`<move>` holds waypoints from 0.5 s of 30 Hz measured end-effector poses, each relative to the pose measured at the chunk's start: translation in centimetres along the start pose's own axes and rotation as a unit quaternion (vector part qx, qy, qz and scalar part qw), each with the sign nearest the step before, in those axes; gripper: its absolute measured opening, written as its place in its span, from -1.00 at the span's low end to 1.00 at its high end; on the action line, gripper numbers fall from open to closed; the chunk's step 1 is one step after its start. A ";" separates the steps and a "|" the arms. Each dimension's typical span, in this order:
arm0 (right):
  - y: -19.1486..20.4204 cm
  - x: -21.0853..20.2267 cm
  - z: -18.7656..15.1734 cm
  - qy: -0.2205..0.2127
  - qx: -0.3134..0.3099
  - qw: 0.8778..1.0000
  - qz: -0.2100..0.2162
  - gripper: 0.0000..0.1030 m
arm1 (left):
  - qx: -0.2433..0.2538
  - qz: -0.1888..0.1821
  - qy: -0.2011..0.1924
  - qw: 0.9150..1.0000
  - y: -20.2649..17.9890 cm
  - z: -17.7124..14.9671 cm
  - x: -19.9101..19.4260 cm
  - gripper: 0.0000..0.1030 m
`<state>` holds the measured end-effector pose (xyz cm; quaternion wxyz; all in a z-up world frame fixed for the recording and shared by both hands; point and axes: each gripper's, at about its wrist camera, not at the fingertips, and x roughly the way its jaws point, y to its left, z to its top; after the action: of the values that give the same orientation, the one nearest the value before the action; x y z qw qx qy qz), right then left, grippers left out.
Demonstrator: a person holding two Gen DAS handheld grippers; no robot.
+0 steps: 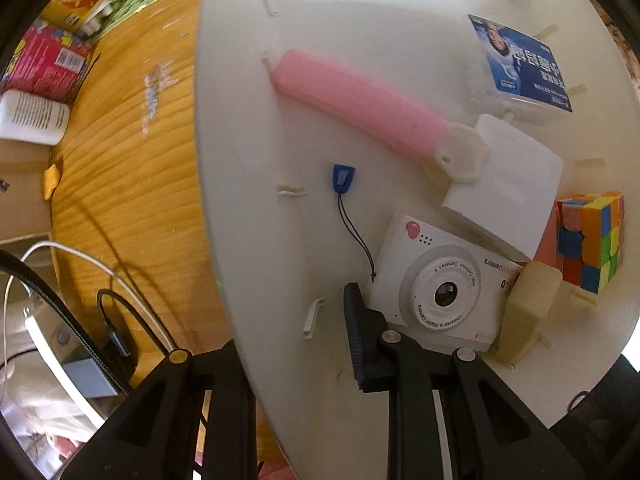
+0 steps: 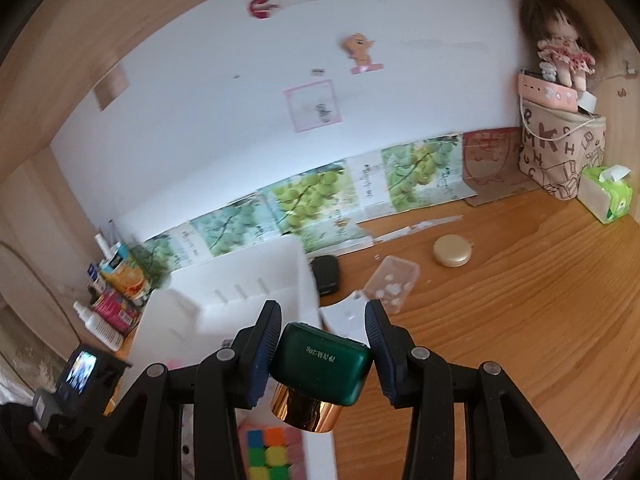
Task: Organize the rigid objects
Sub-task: 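Carry the gold bottle into the tray beside the cube and release it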
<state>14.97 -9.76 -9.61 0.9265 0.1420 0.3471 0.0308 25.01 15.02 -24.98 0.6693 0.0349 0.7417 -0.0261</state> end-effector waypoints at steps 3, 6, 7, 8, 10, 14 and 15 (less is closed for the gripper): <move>1.3 -0.2 -1.4 0.006 0.007 1.000 0.011 -0.15 | 0.010 -0.003 -0.001 1.000 -0.4 -0.1 0.0 -0.54; 2.6 -0.1 -2.8 0.018 0.006 1.000 0.020 -0.15 | 0.022 -0.005 -0.003 1.000 -0.4 -0.2 -0.3 -0.54; 2.9 0.0 -3.1 0.022 0.007 0.999 0.022 -0.15 | 0.025 -0.005 -0.004 1.000 -0.6 -0.3 -0.3 -0.54; 3.3 0.1 -3.4 0.027 0.007 0.999 0.026 -0.15 | 0.027 -0.006 -0.004 1.000 -0.7 -0.5 -0.5 -0.54; 4.0 0.1 -4.0 0.033 0.003 0.999 0.032 -0.15 | 0.031 -0.005 -0.003 0.999 -0.9 -0.6 -0.6 -0.54; 5.2 0.1 -5.0 0.045 -0.007 0.998 0.041 -0.14 | 0.038 -0.002 -0.002 0.999 -1.5 -0.8 -0.6 -0.54; 5.3 0.1 -5.2 0.047 -0.008 0.998 0.043 -0.14 | 0.040 0.000 -0.003 0.999 -1.7 -0.8 -0.7 -0.55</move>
<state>11.92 -3.42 -11.91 0.9083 0.1476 0.3831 0.0802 24.19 13.42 -24.23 0.6693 0.0613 0.7383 -0.0557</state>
